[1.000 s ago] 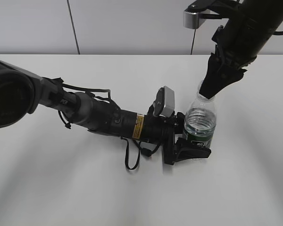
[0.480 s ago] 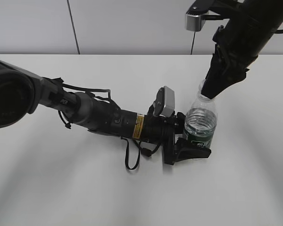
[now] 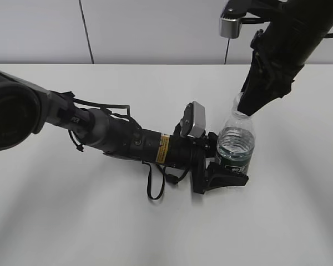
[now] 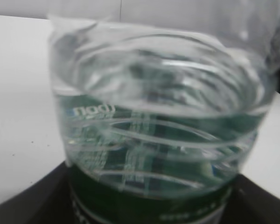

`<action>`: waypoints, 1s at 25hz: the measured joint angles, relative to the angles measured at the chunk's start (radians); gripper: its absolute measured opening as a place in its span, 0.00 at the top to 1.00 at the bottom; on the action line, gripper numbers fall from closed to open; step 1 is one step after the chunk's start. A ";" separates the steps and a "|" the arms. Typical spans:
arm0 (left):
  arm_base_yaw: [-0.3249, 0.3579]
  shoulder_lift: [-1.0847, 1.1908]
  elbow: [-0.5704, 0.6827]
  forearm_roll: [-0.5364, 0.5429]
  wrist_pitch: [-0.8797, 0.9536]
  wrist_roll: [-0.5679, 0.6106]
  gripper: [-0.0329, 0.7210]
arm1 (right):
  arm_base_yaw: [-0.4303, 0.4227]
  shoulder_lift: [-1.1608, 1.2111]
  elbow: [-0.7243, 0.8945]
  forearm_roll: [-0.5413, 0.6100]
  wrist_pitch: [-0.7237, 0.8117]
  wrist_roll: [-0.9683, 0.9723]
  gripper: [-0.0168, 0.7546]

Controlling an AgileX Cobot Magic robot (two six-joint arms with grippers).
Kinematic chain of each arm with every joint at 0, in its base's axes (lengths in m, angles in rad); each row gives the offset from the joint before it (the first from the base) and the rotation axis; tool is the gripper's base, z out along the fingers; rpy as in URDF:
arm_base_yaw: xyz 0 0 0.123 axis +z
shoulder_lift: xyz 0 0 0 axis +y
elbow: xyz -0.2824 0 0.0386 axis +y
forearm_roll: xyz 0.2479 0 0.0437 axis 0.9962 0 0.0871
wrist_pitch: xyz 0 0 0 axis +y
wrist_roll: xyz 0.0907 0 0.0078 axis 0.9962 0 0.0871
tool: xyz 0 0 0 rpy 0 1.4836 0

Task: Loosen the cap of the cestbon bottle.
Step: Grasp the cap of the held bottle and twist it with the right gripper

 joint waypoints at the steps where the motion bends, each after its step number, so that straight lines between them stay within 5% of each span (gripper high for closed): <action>1: 0.000 0.000 0.000 0.000 0.000 0.000 0.25 | 0.000 0.000 0.000 0.000 0.000 -0.010 0.60; 25: 0.000 0.000 0.000 0.000 0.000 0.000 0.25 | 0.000 -0.041 0.000 0.015 -0.007 0.019 0.60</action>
